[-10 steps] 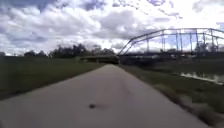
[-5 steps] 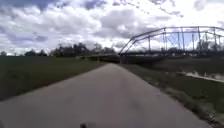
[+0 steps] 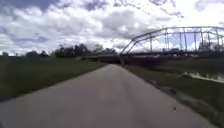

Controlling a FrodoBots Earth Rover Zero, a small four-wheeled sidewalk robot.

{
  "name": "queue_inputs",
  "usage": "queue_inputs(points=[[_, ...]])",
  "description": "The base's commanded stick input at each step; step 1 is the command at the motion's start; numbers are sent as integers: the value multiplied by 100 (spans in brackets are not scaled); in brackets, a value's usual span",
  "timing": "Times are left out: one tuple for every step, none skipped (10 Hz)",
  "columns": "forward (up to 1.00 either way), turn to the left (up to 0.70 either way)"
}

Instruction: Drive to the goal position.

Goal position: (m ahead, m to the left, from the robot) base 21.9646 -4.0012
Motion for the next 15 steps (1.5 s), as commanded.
queue_inputs(points=[[100, 0], [100, 0], [100, 0], [100, 0], [100, 0], [100, 0], [100, 0], [100, 0], [100, 0], [100, 0], [100, 0], [100, 0], [100, 0], [100, 0], [100, 0]])
